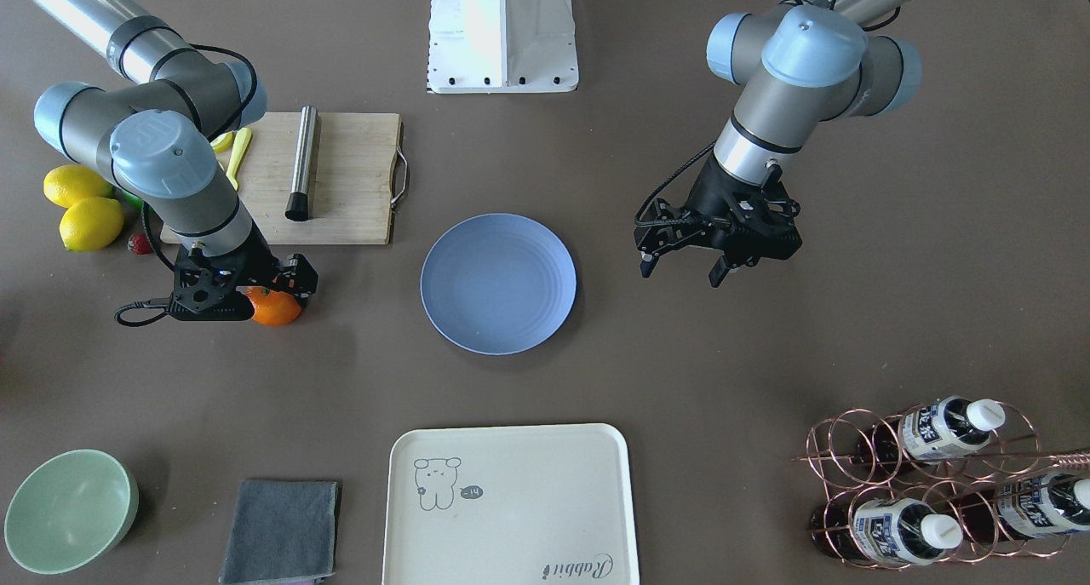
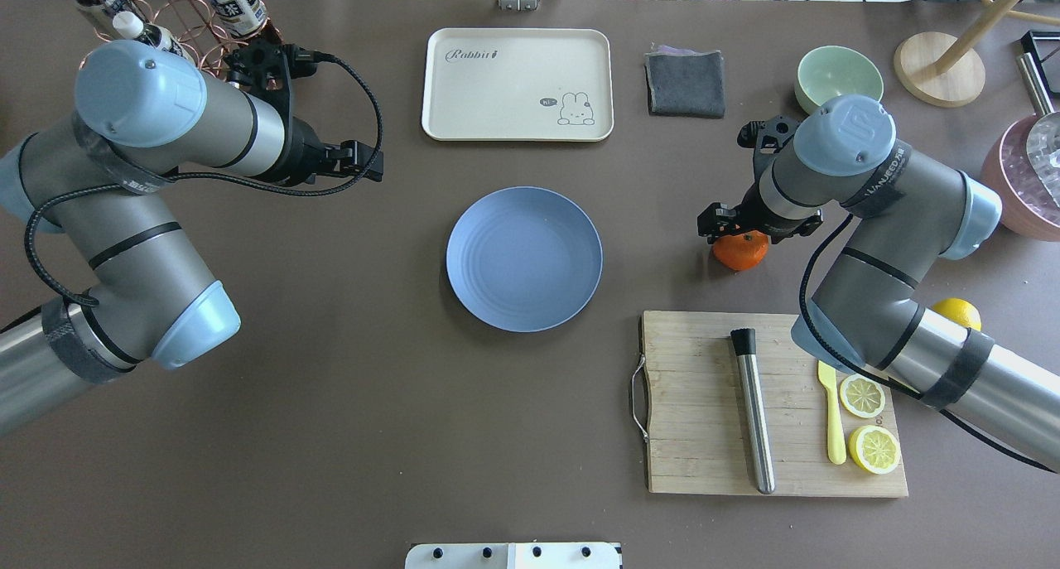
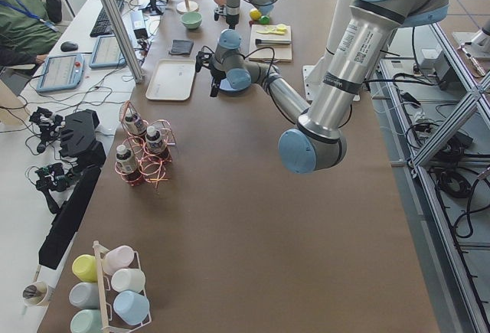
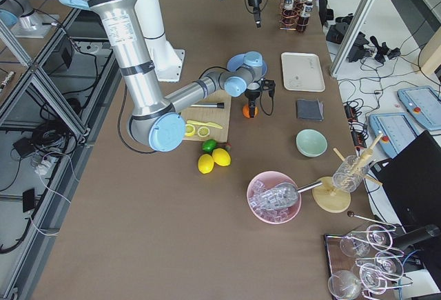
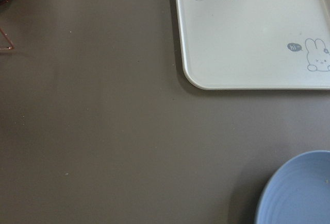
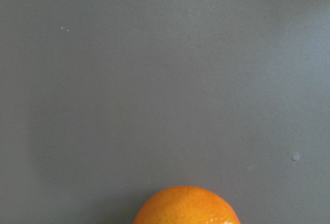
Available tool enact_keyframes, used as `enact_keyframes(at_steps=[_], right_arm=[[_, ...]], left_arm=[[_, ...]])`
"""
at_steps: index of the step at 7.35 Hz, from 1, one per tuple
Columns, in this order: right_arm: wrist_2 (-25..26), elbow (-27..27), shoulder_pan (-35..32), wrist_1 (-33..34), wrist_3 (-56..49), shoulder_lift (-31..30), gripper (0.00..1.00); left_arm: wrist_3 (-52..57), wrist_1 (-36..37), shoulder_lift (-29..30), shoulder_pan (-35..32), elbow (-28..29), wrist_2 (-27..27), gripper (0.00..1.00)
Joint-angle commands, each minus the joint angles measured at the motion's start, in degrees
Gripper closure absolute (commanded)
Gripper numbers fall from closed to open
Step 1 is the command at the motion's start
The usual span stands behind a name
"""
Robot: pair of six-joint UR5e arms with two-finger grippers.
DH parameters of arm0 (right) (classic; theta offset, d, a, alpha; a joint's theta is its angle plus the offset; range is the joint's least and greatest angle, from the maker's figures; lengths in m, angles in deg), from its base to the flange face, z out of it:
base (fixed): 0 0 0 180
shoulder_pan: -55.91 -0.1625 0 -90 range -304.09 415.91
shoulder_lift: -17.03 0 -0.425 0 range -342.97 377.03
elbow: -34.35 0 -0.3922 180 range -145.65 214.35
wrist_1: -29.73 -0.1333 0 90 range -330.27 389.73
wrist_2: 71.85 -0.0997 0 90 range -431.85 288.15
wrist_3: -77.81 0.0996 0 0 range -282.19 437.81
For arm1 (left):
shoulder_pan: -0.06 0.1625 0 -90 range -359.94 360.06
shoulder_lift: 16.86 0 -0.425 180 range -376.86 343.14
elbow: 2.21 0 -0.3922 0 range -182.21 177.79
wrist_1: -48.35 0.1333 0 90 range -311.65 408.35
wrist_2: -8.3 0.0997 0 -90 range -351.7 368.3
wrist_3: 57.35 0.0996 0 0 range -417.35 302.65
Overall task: Pick orange to plate
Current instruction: 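Withdraw the left gripper while the right gripper grasps the orange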
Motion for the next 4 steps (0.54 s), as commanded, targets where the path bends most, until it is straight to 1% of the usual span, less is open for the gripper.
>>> enact_keyframes(at_steps=[1, 2, 3, 4], right_arm=[[-0.05, -0.53, 0.05, -2.39, 0.14, 0.03, 1.00], [0.03, 0.25, 0.05, -2.31, 0.23, 0.12, 1.00], [0.73, 2.09, -0.04, -1.52, 0.32, 0.30, 1.00], [0.39, 4.89, -0.13, 0.92, 0.75, 0.73, 1.00]], left_arm=[[-0.01, 0.00, 0.09, -0.27, 0.00, -0.07, 0.02], [-0.01, 0.00, 0.09, -0.62, 0.00, -0.15, 0.02], [0.34, 0.17, -0.09, -2.71, 0.09, -3.11, 0.02], [5.56, 0.61, -0.26, -6.30, 0.26, -7.84, 0.02]])
